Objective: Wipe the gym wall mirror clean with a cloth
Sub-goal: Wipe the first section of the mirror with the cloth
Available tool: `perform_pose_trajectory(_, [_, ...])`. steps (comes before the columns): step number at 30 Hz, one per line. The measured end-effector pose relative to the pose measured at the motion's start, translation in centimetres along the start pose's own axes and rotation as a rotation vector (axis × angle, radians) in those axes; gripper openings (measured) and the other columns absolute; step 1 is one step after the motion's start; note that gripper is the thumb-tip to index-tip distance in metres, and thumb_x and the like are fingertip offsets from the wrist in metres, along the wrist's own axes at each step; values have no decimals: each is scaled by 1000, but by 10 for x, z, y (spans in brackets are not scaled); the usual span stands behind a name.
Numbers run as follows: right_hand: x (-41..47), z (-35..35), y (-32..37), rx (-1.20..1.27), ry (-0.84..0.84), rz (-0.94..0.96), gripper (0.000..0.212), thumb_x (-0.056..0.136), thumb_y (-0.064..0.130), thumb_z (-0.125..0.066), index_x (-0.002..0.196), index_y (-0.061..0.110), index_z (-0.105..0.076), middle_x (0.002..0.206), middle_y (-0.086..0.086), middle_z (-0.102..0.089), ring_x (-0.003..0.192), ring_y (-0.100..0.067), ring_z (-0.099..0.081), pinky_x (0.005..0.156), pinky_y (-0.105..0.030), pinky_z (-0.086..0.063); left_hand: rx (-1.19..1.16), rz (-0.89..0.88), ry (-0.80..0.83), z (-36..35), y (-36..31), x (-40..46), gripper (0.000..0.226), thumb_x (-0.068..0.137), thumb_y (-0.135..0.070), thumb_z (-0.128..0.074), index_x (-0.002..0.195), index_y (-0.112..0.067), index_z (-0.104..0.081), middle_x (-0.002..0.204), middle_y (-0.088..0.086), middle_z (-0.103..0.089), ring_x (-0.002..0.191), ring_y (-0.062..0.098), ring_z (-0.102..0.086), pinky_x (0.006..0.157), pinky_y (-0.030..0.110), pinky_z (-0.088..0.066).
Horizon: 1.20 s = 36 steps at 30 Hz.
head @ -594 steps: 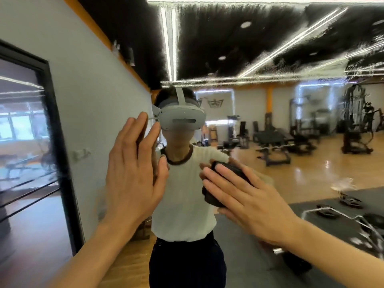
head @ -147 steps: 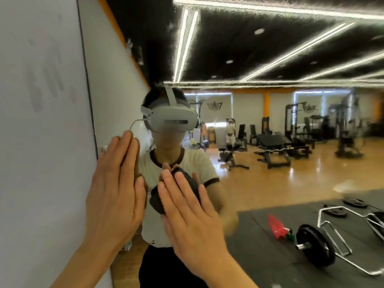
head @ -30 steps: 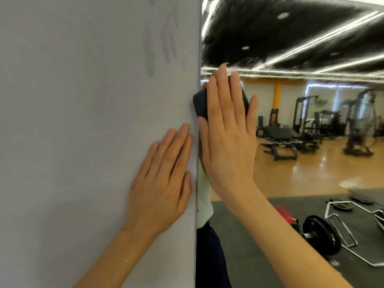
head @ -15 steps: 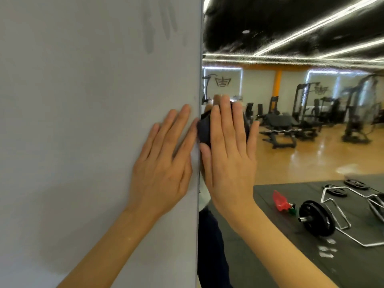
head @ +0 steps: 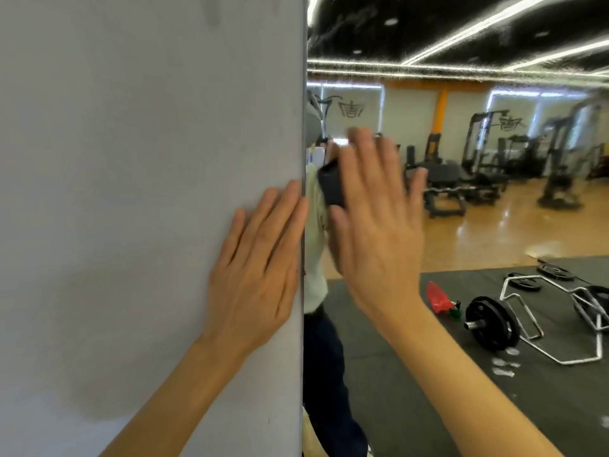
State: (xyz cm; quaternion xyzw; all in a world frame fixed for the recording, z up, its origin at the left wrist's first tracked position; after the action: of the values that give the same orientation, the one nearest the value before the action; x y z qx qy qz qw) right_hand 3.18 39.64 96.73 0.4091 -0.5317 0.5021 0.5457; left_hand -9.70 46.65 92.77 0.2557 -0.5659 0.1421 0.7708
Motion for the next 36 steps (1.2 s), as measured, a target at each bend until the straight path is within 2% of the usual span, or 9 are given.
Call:
perform_pose_trajectory(4, [-39, 23, -79, 3, -77, -373, 57, 109, 29, -23, 156, -3, -14, 164, -24, -17, 153, -34, -9, 125, -46, 2, 84, -46, 7, -4, 1, -2, 50, 108, -17, -27, 156, -5, -26, 162, 5, -24, 152, 26, -22, 126, 40, -13])
perform_pose_trajectory(6, [-44, 20, -69, 11, -102, -476, 57, 108, 22, -28, 155, -7, -14, 163, -27, -15, 152, -38, -10, 124, -50, 1, 109, -49, -1, -5, 0, -3, 49, 109, -18, -26, 156, -4, -26, 162, 5, -24, 152, 27, -24, 126, 40, -14])
perform_pose_trajectory(10, [-54, -12, 24, 16, 13, -140, 53, 108, 20, -29, 153, 0, -11, 160, -19, -17, 155, -25, 2, 125, -43, 3, 117, -47, -8, -4, 1, -2, 47, 110, -18, -26, 154, -3, -30, 160, 8, -29, 149, 29, -27, 125, 40, -15])
perform_pose_trajectory(13, [-63, -11, 13, -13, 60, 42, 52, 109, 23, -29, 154, 3, -12, 166, -6, -9, 154, -17, 6, 126, -38, 4, 130, -46, -6, -2, 0, -1, 46, 110, -18, -28, 153, -3, -33, 159, 10, -30, 149, 30, -28, 125, 40, -15])
perform_pose_trajectory(17, [-73, 14, -69, 27, -57, -375, 55, 107, 24, -27, 153, -4, -16, 162, -25, -17, 154, -31, -4, 125, -39, 5, 142, -38, -8, -3, 0, -1, 49, 109, -17, -32, 155, -3, -29, 162, 7, -24, 150, 30, -26, 126, 39, -14])
perform_pose_trajectory(20, [-76, 10, -52, 58, -196, -568, 58, 110, 30, -17, 153, -9, -17, 161, -31, -17, 152, -39, -9, 125, -39, 5, 143, -42, 6, -5, 0, -1, 49, 108, -19, -31, 155, -3, -28, 161, 9, -27, 150, 30, -25, 126, 40, -13])
perform_pose_trajectory(26, [-94, -30, 51, 61, -7, -135, 55, 112, 27, -22, 159, 9, -2, 168, -2, 8, 155, -19, 3, 126, -42, 2, 125, -46, -15, -3, -1, 0, 46, 111, -20, -25, 153, -2, -30, 158, 8, -28, 148, 32, -27, 125, 38, -13])
perform_pose_trajectory(31, [-155, -17, 40, 3, 99, -51, 56, 112, 27, -26, 161, 9, -3, 169, -4, 5, 156, -21, -1, 126, -42, 0, 135, -41, 10, -3, 1, -2, 51, 104, -8, -36, 155, -3, -30, 161, 9, -26, 150, 31, -25, 126, 40, -14])
perform_pose_trajectory(36, [-75, -26, 44, 81, -36, -210, 47, 111, 26, -27, 153, 7, -19, 163, -4, -15, 155, -15, 2, 125, -42, 2, 108, -53, -14, -2, 0, 1, 46, 109, -15, -25, 154, -2, -29, 158, 8, -30, 148, 31, -27, 125, 39, -14])
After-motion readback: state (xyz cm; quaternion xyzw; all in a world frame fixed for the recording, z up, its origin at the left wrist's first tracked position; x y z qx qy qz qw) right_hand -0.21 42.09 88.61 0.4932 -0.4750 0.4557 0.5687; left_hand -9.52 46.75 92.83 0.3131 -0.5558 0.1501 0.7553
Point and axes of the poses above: each hand's wrist, its own x-axis towards the middle knuckle, its own z-axis out of the back of the hand, y = z × x, the point moved 4 cm from there along x, towards the middle knuckle
